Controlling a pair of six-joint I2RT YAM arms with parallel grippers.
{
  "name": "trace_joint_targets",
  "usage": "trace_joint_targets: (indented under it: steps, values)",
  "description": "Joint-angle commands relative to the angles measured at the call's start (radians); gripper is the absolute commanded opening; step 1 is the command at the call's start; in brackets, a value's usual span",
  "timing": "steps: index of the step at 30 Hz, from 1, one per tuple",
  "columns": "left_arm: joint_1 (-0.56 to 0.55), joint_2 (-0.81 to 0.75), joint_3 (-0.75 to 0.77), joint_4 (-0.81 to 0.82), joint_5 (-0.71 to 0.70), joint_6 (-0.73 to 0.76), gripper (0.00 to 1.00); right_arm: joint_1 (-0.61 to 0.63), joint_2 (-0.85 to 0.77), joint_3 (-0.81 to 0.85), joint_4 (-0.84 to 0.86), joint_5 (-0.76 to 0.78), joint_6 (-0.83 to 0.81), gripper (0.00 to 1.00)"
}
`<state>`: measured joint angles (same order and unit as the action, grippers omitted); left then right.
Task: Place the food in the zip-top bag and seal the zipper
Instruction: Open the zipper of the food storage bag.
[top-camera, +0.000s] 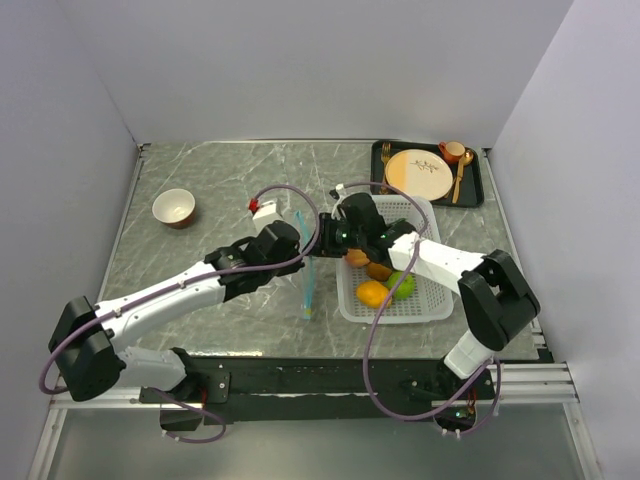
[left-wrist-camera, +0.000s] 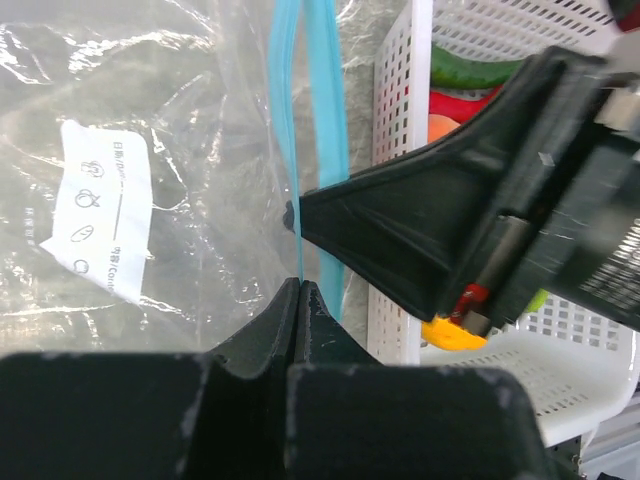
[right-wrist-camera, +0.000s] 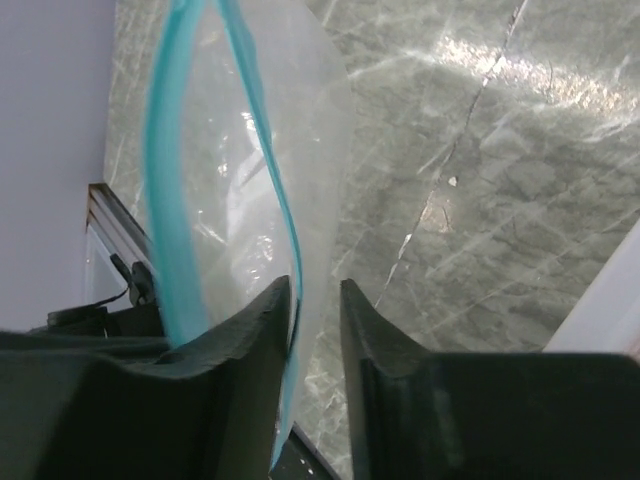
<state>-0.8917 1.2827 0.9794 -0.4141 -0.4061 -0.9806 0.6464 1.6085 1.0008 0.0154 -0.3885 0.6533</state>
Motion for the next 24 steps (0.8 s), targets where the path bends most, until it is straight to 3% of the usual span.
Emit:
trace_joint_targets:
  steps: [1,3,6,17,24]
  values:
    - [-0.004,-0.043,-0.008,0.025,-0.008,0.017,0.01,0.009,0.019,0.050,0.011,-0.001,-0.012,0.21]
    - [-0.004,-0.048,-0.010,0.006,-0.019,0.017,0.01,0.009,0.027,0.059,-0.006,0.008,-0.012,0.09]
    - [-0.004,-0.054,-0.002,-0.069,-0.069,0.004,0.01,0.009,0.033,0.061,-0.009,0.043,-0.012,0.00]
    - [0.002,-0.167,0.116,-0.501,-0.318,-0.125,0.01,0.010,0.103,0.101,-0.080,0.140,0.035,0.00]
    - [0.002,-0.244,0.133,-0.551,-0.358,-0.144,0.01,0.035,0.108,0.111,-0.062,0.151,0.037,0.00]
